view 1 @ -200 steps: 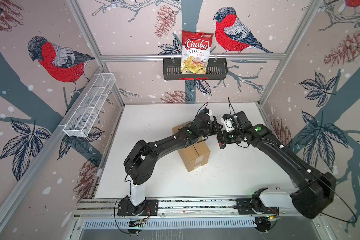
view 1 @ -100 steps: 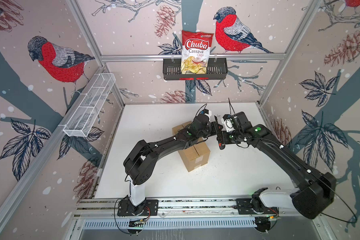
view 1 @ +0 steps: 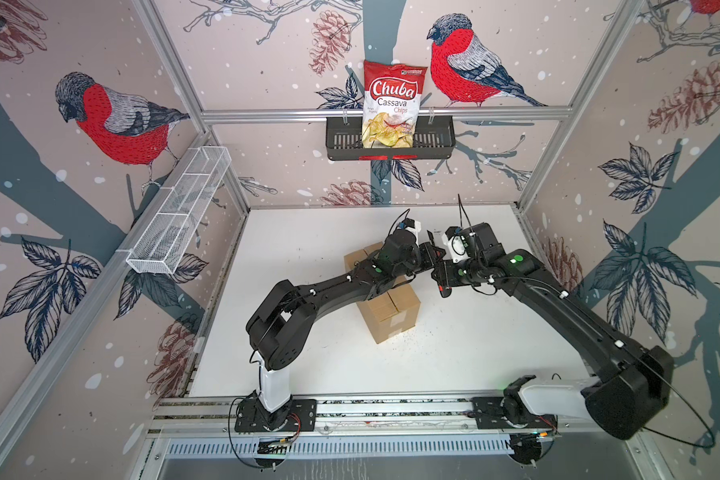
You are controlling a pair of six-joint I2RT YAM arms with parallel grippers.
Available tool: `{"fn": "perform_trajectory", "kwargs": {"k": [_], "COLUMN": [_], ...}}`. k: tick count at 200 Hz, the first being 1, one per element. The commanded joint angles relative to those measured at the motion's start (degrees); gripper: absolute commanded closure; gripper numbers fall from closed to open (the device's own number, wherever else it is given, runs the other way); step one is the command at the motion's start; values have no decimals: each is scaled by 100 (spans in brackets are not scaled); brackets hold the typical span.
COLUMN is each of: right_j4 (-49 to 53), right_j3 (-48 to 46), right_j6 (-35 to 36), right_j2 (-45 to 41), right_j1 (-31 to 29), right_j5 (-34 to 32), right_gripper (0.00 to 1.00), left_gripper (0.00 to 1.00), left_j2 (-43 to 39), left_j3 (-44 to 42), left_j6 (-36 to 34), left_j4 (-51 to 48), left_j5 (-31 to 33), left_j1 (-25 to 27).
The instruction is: Unpack the express box
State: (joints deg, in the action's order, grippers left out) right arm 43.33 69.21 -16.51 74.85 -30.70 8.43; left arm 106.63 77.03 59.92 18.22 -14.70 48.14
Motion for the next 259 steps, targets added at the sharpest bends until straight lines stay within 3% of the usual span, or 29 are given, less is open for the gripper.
{"fn": "perform_trajectory", "kwargs": {"k": [1,163,224,259], "right_j4": [-586,-1239,-1248,-1076], "right_j3": [66,-240,-207,-172], "right_j6": [21,113,146,150], "right_j2": [20,-95,-146,-111], "right_j1": [9,158,198,213], "right_j5": [43,358,391,449], "right_gripper": [54,56,79,86], "left_gripper": [94,95,96,94], "left_j2": [6,-81,-50,-70], "left_j3": [-54,-371,-413,-431], "left_j6": [134,485,479,352], "left_j4": [533,1210,1169,997], "left_j5": [-287,-498,-481,-377], "left_j1": [2,42,73,103]}}
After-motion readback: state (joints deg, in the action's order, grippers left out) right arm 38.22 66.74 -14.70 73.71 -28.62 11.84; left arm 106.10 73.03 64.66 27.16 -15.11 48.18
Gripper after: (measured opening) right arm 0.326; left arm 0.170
